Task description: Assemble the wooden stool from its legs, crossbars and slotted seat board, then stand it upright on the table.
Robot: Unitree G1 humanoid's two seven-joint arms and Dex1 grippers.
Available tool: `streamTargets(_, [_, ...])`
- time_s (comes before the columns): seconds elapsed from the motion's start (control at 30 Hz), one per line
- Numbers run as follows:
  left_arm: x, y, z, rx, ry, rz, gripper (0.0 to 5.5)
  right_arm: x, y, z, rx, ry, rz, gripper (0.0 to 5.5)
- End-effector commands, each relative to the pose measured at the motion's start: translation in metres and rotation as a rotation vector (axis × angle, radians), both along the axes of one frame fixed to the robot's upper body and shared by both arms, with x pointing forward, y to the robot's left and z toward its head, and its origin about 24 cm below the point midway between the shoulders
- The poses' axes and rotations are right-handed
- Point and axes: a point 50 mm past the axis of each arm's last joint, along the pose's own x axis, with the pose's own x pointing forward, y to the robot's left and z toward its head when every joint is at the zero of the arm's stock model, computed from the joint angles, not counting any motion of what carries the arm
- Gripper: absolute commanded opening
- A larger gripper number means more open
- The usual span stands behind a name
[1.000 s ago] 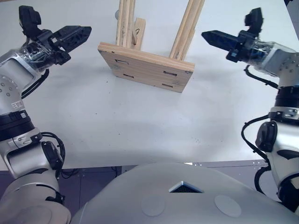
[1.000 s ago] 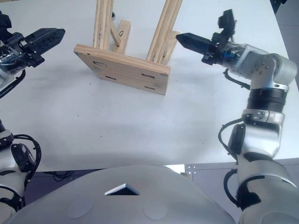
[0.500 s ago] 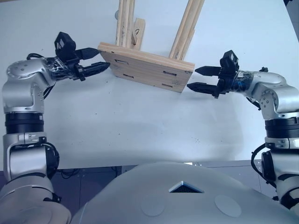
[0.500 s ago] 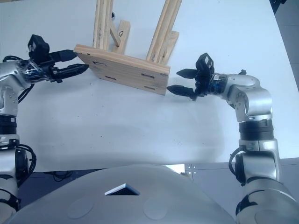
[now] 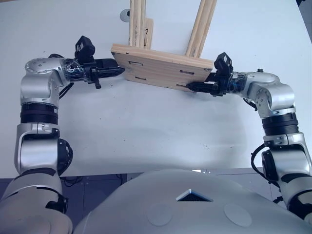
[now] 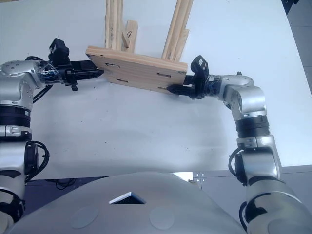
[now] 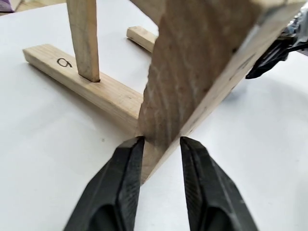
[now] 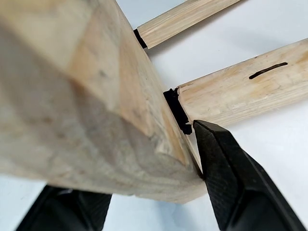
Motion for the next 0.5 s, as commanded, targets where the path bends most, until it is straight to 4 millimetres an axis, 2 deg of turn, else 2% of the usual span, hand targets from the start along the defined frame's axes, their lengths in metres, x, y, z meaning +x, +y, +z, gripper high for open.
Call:
streamTargets(0.03, [-0.015, -0.020, 0.013, -0.152, 0.045, -0.165, 0.83, -0.004, 0.007, 0.007, 0.060, 0.103, 0.080, 2.40])
streamTargets(0.1, [-0.022, -0.021, 0.022, -0.181, 0.043, -0.179, 0.72, -0.003, 0.007, 0.015, 0.093, 0.122, 0.111, 2.40])
streamTargets(0.2, [-0.020, -0.015, 0.021, -0.100, -0.037, -0.084, 0.66, 0.001, 0.004, 0.016, 0.051, 0.103, 0.126, 2.39])
streamTargets(0.23, [-0.017, -0.014, 0.019, -0.076, -0.053, -0.055, 1.01, 0.000, 0.001, 0.014, 0.031, 0.098, 0.124, 2.39])
streamTargets(0.27, [-0.016, -0.011, 0.019, -0.058, -0.059, -0.036, 1.04, -0.002, -0.002, 0.011, 0.007, 0.094, 0.127, 2.39])
streamTargets(0.5, [-0.016, -0.004, 0.006, 0.072, -0.094, -0.033, 2.24, -0.006, -0.010, 0.003, -0.058, 0.066, 0.170, 2.31])
